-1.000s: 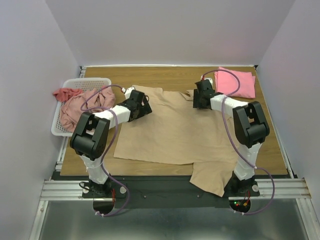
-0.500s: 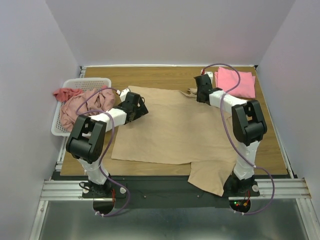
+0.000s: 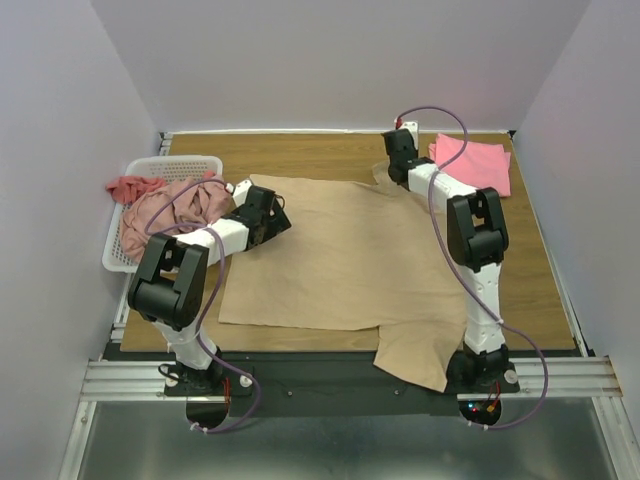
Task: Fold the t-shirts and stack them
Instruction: Flatten the tshirt out
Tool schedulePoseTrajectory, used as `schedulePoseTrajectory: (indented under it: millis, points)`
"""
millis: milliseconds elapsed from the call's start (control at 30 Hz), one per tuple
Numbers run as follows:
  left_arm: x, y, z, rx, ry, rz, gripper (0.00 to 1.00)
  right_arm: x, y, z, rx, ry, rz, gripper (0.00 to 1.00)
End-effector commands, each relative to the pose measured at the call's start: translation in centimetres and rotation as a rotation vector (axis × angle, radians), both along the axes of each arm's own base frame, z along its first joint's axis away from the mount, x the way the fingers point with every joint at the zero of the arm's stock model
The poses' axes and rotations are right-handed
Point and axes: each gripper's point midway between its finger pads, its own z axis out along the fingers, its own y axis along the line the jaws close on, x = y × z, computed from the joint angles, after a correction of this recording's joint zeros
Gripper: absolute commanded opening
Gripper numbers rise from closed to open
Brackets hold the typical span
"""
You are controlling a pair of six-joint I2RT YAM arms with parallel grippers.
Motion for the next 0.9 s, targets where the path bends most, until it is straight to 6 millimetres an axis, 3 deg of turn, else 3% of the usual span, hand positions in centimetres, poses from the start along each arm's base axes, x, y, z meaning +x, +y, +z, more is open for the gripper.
schedulePoseTrajectory:
  millis: [0, 33, 167, 267, 300, 333, 467, 567, 700, 733, 767, 867]
  points:
    - [-4.2, 2.7, -3.1, 0.067, 0.158, 0.045, 0.98, 3.4, -3.9, 1.6, -0.053, -0.079, -0.104, 0.01]
    - [-4.3, 2.7, -3.1, 0.067, 0.159, 0.048, 0.98, 4.5, -4.0, 2.5, -0.043, -0.111, -0.115, 0.01]
    - [-4.7, 3.0, -2.8, 0.064, 0.155, 0.054, 0.98, 6.6, -4.7, 2.8, -0.042, -0.151, -0.147, 0.11]
    - [-4.7, 2.9, -2.8, 0.064, 0.158, 0.048, 0.98, 7.2, -4.0, 2.8, -0.017, -0.153, -0.116, 0.69]
    - [-4.6, 2.9, -2.6, 0.065, 0.156, 0.049, 0.98, 7.2, -3.6, 2.8, 0.008, -0.152, -0.102, 0.94]
    - [-4.5, 2.9, -2.6, 0.065, 0.154, 0.051, 0.98, 7.0, -3.6, 3.0, 0.016, -0.154, -0.102, 1.0]
    - [-4.2, 2.8, -1.6, 0.056, 0.13, 0.055, 0.98, 5.5, -2.9, 5.0, 0.067, -0.158, -0.066, 1.0]
    - [-3.6, 2.3, -0.2, 0.032, 0.101, 0.037, 0.98, 3.1, -1.8, 5.8, 0.142, -0.135, -0.021, 1.0]
    - [-3.0, 1.4, 3.3, 0.018, 0.033, 0.016, 0.98, -2.0, -1.0, 5.3, 0.245, -0.07, -0.003, 1.0]
    - [-2.9, 0.9, 5.0, 0.016, -0.015, 0.007, 0.98, -4.5, -1.2, 4.8, 0.282, -0.046, -0.02, 1.0]
    - [-2.7, 0.7, 5.9, 0.006, -0.036, -0.001, 0.98, -5.7, -0.9, 4.6, 0.303, -0.032, -0.017, 1.0]
    - [-1.2, 0.0, 8.8, -0.009, -0.109, -0.021, 0.98, -9.3, -1.3, 3.4, 0.348, 0.009, -0.048, 1.0]
